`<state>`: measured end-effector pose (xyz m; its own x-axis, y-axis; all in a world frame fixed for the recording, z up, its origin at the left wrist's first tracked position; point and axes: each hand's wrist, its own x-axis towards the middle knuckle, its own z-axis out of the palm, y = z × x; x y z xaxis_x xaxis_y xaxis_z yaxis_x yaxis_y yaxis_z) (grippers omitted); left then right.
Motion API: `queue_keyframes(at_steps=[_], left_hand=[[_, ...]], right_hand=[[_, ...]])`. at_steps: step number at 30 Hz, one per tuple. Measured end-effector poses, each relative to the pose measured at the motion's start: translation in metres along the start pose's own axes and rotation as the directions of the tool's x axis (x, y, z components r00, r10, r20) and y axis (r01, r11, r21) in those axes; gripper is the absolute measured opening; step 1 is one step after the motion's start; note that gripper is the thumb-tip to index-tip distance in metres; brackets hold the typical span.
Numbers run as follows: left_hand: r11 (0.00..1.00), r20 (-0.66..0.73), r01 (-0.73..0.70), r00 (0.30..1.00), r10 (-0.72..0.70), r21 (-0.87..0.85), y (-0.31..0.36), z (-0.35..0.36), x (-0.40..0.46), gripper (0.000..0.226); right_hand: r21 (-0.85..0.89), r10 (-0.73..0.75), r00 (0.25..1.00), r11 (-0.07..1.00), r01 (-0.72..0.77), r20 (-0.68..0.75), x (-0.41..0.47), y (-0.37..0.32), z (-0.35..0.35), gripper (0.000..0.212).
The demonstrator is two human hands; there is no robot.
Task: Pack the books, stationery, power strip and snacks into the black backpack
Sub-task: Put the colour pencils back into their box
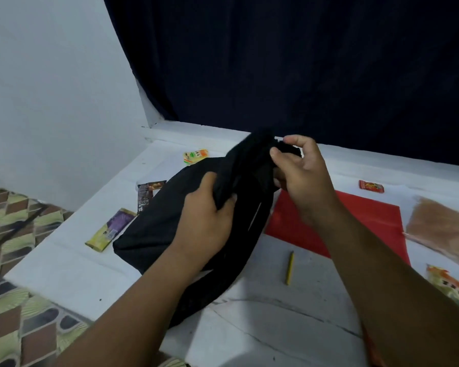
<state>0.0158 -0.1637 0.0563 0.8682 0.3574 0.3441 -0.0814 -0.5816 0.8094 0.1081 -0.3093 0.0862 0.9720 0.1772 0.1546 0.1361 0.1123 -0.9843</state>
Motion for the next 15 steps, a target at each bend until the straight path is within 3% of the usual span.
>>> queue_keyframes(at_steps=[3,5,6,7,9,11,15], left_hand=[[0.974,-0.119,0.108,0.984,-0.133,-0.198,-0.001,-0.015,0.017,0.029],[0.938,-0.182,0.151,0.960,-0.214,-0.311,-0.003,-0.025,0.027,0.033],[0.919,-0.204,0.168,0.946,-0.252,-0.357,-0.002,-0.031,0.031,0.033],[0.899,-0.223,0.174,0.934,-0.280,-0.401,-0.002,-0.038,0.034,0.036],[0.865,-0.246,0.186,0.912,-0.329,-0.465,-0.002,-0.050,0.040,0.038],[0.848,-0.252,0.202,0.899,-0.359,-0.489,-0.003,-0.060,0.044,0.036],[0.828,-0.243,0.240,0.882,-0.404,-0.507,-0.004,-0.063,0.047,0.037]], right_hand=[[-0.061,-0.108,0.992,0.993,0.105,-0.059,0.001,0.020,-0.015,0.017],[-0.260,-0.174,0.976,0.956,0.136,-0.129,-0.004,0.053,-0.031,0.011],[-0.402,-0.201,0.975,0.904,0.146,-0.097,-0.007,0.074,-0.040,0.008],[-0.540,-0.150,0.988,0.834,0.113,-0.025,-0.010,0.096,-0.049,0.009],[-0.786,0.139,0.988,0.617,-0.028,0.074,-0.018,0.133,-0.064,0.016],[-0.896,0.304,0.952,0.432,-0.107,0.033,-0.028,0.156,-0.075,0.033],[-0.852,0.370,0.929,0.484,-0.200,-0.008,-0.034,0.163,-0.076,0.032]])
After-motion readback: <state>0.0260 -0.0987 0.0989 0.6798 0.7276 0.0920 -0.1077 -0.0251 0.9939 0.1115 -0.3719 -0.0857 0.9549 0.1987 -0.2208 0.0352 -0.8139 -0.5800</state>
